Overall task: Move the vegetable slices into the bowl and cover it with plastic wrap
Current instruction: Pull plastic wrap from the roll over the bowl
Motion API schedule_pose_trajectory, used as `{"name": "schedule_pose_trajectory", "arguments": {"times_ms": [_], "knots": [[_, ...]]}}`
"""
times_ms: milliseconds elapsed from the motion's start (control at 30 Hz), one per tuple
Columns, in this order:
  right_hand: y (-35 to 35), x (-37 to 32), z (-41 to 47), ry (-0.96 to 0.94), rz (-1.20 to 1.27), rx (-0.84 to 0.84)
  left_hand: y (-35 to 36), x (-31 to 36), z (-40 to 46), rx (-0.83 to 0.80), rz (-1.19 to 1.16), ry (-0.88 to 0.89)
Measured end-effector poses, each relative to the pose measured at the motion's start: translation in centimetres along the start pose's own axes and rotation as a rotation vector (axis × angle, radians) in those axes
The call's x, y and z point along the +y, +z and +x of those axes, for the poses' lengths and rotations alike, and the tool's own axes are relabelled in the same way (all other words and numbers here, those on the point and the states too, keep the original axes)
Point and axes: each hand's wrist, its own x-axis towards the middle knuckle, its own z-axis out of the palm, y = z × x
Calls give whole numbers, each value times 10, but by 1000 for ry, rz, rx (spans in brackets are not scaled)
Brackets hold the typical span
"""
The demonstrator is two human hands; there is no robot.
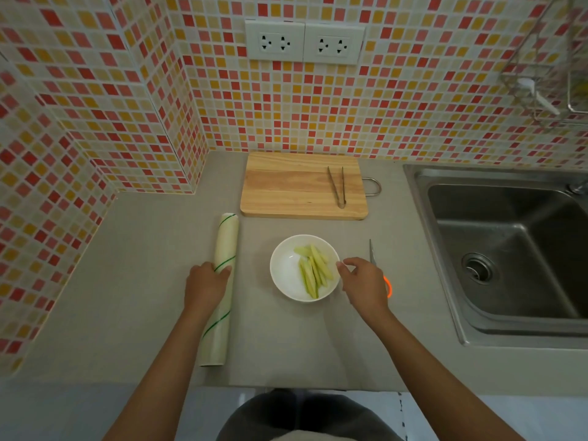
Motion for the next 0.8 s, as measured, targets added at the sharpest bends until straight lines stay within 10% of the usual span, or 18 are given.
{"name": "schedule_pose_trajectory", "arguments": {"times_ms": [533,800], "knots": [[-21,-32,-1,-120,7,192,-13,29,-13,66,-223,163],[-13,-114,9,-87,509,-223,-31,110,-30,-104,-532,215]]}}
